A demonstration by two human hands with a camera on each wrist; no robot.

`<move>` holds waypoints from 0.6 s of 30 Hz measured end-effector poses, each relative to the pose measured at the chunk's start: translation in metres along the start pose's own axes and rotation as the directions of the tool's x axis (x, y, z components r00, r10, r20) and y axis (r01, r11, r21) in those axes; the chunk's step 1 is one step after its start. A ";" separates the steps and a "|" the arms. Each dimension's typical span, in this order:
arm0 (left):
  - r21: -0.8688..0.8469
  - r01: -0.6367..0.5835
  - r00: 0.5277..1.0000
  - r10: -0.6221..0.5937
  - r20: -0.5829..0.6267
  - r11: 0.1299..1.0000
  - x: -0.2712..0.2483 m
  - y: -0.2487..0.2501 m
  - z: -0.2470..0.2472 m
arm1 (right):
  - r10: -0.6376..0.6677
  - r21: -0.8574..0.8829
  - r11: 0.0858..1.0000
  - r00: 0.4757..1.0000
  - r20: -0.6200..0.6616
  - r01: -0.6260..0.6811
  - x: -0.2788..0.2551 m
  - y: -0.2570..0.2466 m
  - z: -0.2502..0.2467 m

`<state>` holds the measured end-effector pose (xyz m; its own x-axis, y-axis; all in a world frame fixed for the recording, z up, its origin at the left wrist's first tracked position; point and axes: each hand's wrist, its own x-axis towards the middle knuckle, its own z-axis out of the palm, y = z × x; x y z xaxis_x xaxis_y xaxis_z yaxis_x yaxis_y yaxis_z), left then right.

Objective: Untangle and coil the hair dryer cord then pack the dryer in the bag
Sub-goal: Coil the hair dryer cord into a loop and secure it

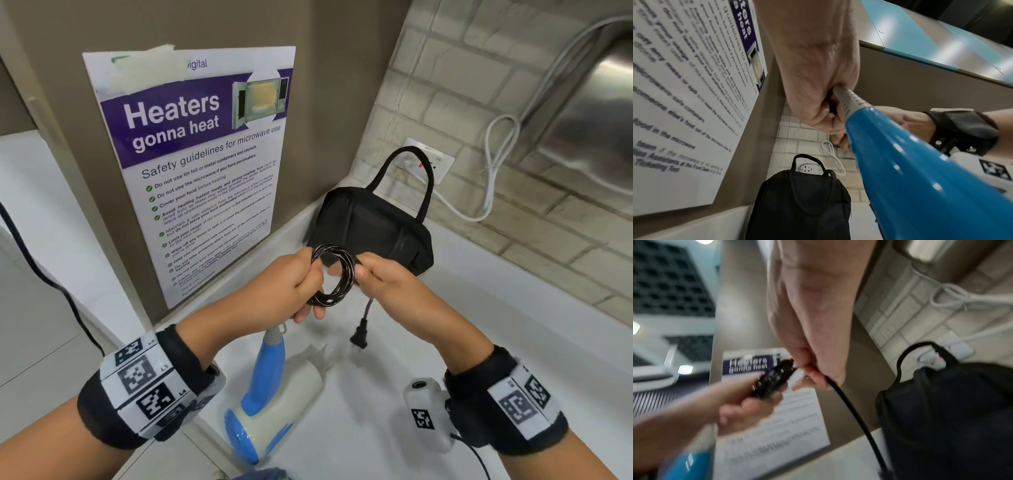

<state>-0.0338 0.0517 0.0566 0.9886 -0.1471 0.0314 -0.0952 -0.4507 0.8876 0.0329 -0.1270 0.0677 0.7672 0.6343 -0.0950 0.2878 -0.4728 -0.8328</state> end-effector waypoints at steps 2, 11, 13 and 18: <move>-0.029 0.002 1.000 -0.002 -0.014 1.000 -0.001 0.000 0.000 | 0.010 -0.255 0.967 0.998 -0.060 -0.025 0.004 0.017 0.000; -0.069 0.027 1.000 -0.028 -0.009 0.997 -0.002 -0.001 -0.001 | 0.163 -0.261 0.936 0.948 -0.273 -0.236 0.015 0.064 0.000; -0.059 0.032 0.999 -0.032 0.005 0.998 0.000 -0.001 -0.001 | 0.203 0.169 0.973 0.924 -0.324 -0.154 0.017 0.054 0.000; -0.043 0.019 0.999 -0.018 0.036 0.999 0.002 0.000 0.001 | 0.224 0.637 0.769 0.954 -0.200 -0.047 0.021 0.024 0.007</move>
<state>-0.0318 0.0503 0.0560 0.9853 -0.1706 -0.0008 -0.0712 -0.4155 0.9068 0.0524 -0.1209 0.0419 0.9108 0.3770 -0.1683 -0.1801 -0.0040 -0.9836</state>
